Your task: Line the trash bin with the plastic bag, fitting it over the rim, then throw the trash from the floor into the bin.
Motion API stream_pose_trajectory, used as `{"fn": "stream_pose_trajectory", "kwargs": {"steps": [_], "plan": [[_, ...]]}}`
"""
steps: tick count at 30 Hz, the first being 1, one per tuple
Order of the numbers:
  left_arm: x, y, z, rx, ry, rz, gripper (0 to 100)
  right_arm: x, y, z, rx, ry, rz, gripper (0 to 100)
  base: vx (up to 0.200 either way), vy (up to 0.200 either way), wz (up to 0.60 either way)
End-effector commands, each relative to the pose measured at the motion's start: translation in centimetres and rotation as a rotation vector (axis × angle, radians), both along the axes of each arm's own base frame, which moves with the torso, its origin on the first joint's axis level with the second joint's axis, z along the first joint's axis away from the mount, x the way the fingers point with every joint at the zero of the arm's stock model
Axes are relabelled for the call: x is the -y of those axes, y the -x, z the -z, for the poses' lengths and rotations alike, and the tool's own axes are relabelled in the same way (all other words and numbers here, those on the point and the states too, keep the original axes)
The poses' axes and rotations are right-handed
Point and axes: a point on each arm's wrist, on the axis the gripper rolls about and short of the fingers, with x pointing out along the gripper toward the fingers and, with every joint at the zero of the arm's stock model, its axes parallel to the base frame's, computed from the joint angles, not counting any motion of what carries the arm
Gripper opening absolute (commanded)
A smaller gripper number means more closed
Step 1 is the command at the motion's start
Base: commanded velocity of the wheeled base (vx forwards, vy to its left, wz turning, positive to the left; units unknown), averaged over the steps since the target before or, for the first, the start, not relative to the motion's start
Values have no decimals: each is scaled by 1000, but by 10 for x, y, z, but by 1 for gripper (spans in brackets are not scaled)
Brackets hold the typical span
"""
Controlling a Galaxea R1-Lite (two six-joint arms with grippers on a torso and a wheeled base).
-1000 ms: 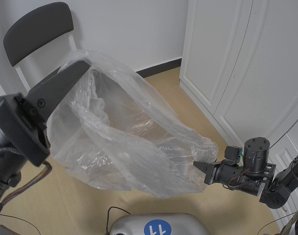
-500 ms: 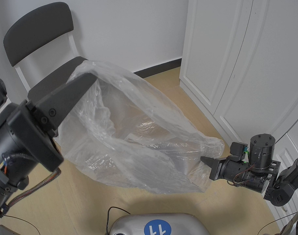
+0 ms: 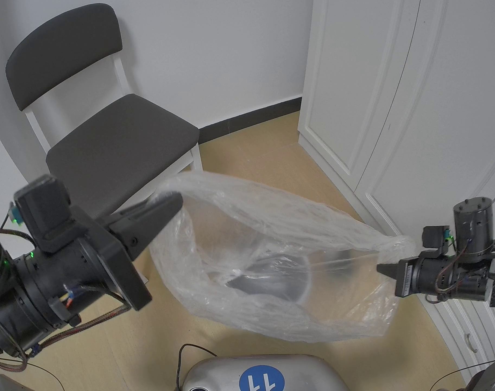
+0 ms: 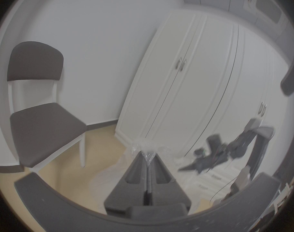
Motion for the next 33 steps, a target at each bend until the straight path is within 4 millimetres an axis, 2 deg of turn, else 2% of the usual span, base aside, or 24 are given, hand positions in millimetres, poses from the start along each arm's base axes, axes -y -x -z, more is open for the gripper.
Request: {"fn": "stream_pose_trajectory", "kwargs": {"steps": [1,8,15,33], "plan": [[-13,-18,22,-94,-180,-100,0,37,20,-45,186,86,58,0,0,0,0],[-30,-28,31,-103,-297,-194,0,48,32,-42,232,197,50,0,0,0,0],[-39,-30,37,-86,-360,-232,0,54,38,-37,259,357,127,0,0,0,0],[-48,-32,46,-81,-442,-277,0,57,40,-31,247,452,161,0,0,0,0]]}}
